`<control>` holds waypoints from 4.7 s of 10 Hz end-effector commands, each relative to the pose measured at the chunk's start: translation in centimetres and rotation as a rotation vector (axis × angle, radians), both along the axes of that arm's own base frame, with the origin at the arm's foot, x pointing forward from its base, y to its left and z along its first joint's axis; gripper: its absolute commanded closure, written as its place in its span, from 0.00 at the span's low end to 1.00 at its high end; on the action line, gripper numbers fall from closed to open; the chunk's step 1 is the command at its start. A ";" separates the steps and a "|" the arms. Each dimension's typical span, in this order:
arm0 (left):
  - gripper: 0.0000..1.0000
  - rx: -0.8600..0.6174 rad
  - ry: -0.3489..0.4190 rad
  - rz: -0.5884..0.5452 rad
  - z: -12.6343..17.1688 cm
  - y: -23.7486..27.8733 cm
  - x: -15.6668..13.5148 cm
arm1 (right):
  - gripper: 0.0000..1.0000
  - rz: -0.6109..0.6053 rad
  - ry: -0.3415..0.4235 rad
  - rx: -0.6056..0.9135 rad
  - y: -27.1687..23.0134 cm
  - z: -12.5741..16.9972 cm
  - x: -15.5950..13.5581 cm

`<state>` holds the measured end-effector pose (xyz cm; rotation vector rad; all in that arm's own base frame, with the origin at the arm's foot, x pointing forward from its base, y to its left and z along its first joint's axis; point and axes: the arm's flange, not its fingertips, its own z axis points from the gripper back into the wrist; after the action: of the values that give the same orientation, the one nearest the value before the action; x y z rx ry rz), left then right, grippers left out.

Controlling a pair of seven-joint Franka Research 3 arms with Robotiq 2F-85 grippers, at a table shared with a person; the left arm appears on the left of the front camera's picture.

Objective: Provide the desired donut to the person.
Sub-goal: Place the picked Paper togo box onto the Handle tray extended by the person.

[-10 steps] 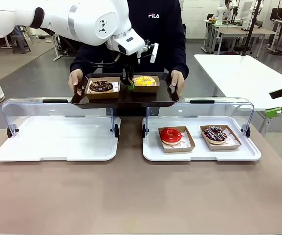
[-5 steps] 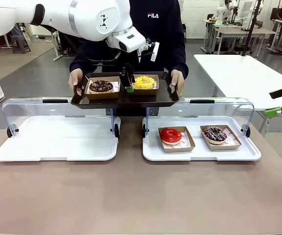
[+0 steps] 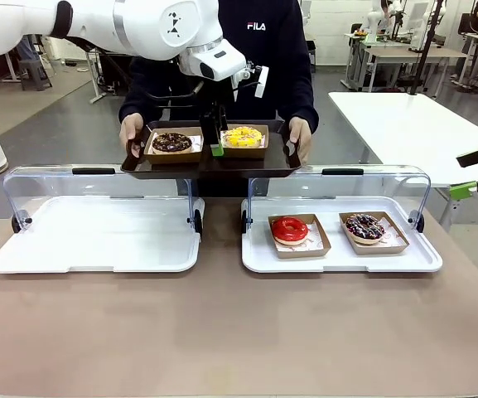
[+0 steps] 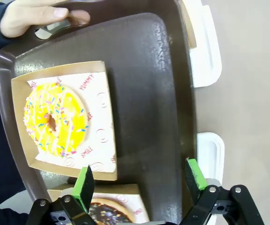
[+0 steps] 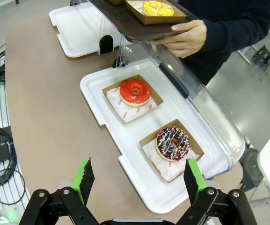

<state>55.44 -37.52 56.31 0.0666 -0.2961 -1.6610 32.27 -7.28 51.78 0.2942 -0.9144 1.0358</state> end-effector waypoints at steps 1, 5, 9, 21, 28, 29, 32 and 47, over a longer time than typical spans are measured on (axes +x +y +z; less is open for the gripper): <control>0.00 -0.019 0.035 0.028 0.7 -0.1 0.2 | 0.00 0.012 -0.008 0.023 0.0 -0.1 0.2; 0.00 0.006 0.027 0.005 0.2 0.1 -0.1 | 0.00 0.012 -0.008 0.023 0.0 -0.1 0.2; 0.00 0.006 0.027 0.005 0.2 0.1 -0.1 | 0.00 0.012 -0.008 0.023 0.0 -0.1 0.2; 0.00 -0.414 0.209 0.240 4.3 16.8 -12.4 | 0.00 0.012 -0.008 0.023 0.0 -0.1 0.2; 0.00 -0.647 -0.067 0.281 -2.7 34.6 -21.9 | 0.00 0.012 -0.008 0.023 0.0 -0.1 0.2; 0.00 -0.673 -0.057 0.244 -2.7 36.4 -22.6 | 0.00 0.012 -0.008 0.023 0.0 -0.1 0.2; 0.00 -0.717 -0.037 0.325 -2.4 40.2 -22.7 | 0.00 0.012 -0.008 0.023 0.0 -0.1 0.2; 0.00 -0.712 -0.055 0.404 -2.2 42.3 -21.5 | 0.00 0.012 -0.008 0.023 0.0 -0.1 0.2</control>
<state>34.02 4.50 54.19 -0.3434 -0.8337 -1.0915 32.26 -7.31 51.77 0.2975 -0.9161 1.0302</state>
